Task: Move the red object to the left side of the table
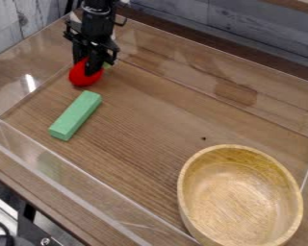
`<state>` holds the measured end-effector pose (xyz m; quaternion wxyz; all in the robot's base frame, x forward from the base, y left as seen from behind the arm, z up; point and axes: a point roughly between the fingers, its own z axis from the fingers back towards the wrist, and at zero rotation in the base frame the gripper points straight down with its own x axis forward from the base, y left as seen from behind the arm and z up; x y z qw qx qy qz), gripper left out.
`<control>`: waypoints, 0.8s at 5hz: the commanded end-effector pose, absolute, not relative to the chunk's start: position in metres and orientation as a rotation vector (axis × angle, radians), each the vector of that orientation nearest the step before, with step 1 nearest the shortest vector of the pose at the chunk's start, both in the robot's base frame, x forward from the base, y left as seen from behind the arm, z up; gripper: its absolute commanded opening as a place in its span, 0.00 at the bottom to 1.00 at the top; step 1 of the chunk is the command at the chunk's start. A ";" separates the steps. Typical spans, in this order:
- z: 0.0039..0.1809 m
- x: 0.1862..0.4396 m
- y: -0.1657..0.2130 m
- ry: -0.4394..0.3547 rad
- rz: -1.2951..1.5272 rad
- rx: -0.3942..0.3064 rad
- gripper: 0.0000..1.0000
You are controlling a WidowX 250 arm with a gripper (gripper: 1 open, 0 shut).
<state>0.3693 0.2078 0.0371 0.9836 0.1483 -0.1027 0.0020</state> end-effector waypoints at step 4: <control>0.046 0.359 0.220 -0.269 0.068 0.293 1.00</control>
